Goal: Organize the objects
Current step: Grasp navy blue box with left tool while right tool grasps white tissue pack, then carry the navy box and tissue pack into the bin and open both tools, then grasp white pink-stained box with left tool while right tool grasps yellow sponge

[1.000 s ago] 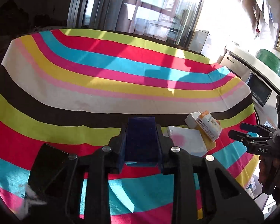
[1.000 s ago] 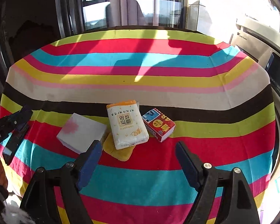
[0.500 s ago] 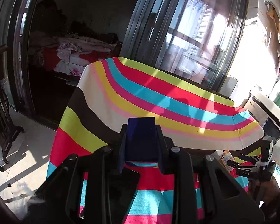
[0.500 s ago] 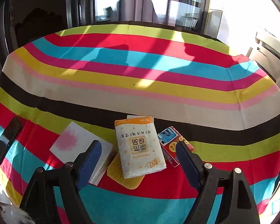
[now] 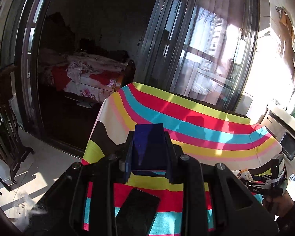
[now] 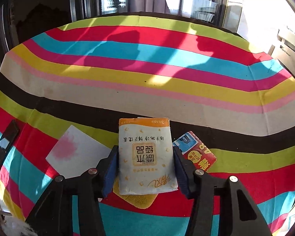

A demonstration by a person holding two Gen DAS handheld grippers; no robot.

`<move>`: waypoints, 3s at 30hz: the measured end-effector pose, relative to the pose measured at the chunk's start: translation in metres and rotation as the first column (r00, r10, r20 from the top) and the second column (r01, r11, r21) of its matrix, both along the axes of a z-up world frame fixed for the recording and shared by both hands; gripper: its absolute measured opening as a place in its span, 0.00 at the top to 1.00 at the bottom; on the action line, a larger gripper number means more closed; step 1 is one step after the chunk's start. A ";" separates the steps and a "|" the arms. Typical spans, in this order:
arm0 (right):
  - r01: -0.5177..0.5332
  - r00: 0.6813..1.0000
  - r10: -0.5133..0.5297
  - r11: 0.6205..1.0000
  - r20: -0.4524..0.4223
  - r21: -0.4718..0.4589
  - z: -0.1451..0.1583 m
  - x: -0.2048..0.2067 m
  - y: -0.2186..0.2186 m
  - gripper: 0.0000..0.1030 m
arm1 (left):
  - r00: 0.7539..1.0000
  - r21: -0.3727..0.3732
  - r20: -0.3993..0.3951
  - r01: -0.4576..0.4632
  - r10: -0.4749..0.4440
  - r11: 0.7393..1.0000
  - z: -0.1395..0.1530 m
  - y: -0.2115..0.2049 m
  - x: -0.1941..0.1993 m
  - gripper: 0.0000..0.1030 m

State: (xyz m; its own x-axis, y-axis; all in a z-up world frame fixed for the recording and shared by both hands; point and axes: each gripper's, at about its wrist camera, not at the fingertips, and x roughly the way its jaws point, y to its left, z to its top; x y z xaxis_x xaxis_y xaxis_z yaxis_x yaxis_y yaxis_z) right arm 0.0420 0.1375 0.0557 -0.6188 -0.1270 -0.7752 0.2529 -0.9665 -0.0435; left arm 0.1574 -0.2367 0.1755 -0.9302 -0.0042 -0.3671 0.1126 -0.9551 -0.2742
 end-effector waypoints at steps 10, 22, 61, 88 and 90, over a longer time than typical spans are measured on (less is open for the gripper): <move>0.002 0.996 -0.008 0.998 -0.085 -0.067 0.043 0.040 0.010 0.48 | 0.976 0.072 0.098 0.186 -0.192 0.980 -0.040 0.058 -0.007 0.70; 0.161 0.986 -0.160 0.987 0.036 -0.004 0.025 0.125 0.087 0.48 | 0.759 0.184 0.188 0.596 -0.623 0.782 -0.080 0.231 0.003 0.70; 0.721 0.655 -0.685 0.693 0.318 0.007 -0.066 0.268 0.288 0.40 | 0.322 0.093 0.387 0.919 -0.864 0.384 -0.125 0.451 0.075 0.20; 0.483 0.869 -0.473 0.874 0.146 -0.042 -0.025 0.197 0.193 0.38 | 0.977 -0.014 0.107 -0.184 0.184 0.983 -0.010 0.074 -0.011 0.00; 0.487 0.866 -0.476 0.873 0.155 -0.035 -0.028 0.196 0.194 0.38 | 0.977 -0.038 0.114 -0.175 0.179 0.984 -0.010 0.077 -0.012 0.00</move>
State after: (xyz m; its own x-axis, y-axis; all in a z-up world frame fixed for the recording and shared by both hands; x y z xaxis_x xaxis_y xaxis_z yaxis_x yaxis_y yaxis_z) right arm 0.2375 0.3311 0.0277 -0.5055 0.1017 -0.8568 -0.2463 -0.9687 0.0304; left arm 0.1457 -0.1601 0.1655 -0.8648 -0.1766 -0.4700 0.3099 -0.9242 -0.2231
